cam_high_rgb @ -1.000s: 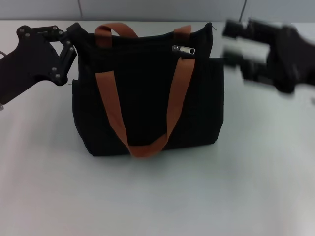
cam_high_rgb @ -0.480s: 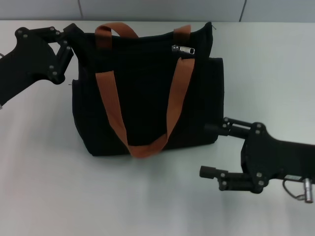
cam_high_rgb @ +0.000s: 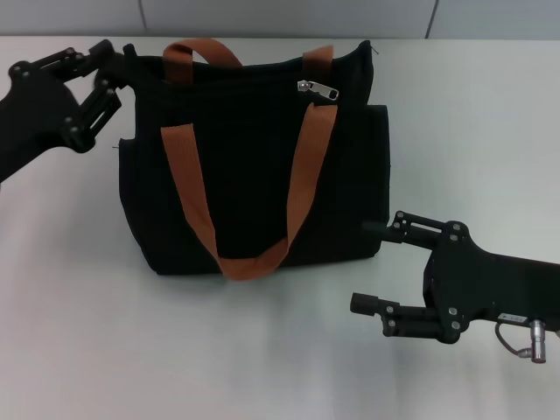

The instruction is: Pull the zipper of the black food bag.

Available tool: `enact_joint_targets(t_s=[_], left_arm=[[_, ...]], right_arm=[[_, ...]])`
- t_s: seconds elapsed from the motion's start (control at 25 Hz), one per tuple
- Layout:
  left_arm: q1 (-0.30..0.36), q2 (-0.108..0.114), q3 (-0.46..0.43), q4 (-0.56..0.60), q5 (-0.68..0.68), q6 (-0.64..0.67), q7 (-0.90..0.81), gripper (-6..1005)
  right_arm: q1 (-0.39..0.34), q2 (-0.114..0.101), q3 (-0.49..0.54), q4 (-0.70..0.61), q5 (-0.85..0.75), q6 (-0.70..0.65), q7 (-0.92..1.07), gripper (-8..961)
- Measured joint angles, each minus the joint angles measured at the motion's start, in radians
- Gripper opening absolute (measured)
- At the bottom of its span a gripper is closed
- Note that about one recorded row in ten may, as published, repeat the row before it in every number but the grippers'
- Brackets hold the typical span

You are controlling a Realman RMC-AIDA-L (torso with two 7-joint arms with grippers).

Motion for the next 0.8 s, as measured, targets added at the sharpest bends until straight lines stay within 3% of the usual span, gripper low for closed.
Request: enact_joint_targets(t_s=[0.16,0.24,0.36,0.4,0.6,0.8], left_arm=[[0.017,0.014,0.009,0.043,0.001,0.005,-0.082,250],[0.031,0.042,0.022,0.096,0.014,0.000,-0.179,326],[0.033,0.055,0.025,0.118,0.035,0.001,-0.230,456],[0.034,0.083,0.026,0.179,0.095,0.007,-0.345,499],[0.028,0.110,0.026,0.257,0.195,0.034,-0.474,731],[0.009,0.127,0.025,0.292,0.260,0.091,-0.540,813]], right_arm=[[0.003,0.000,-0.001,0.001,0.001,0.009,-0.006,772],[0.004,0.000,-0.001,0.001,0.002,0.027,-0.007,772],[0.007,0.000,-0.001,0.001,0.003,0.043,-0.007,772],[0.009,0.000,-0.001,0.001,0.003,0.050,-0.007,772],[0.027,0.000,-0.001,0.002,0.003,0.077,-0.007,771],[0.044,0.000,-0.001,0.002,0.003,0.108,-0.004,770]])
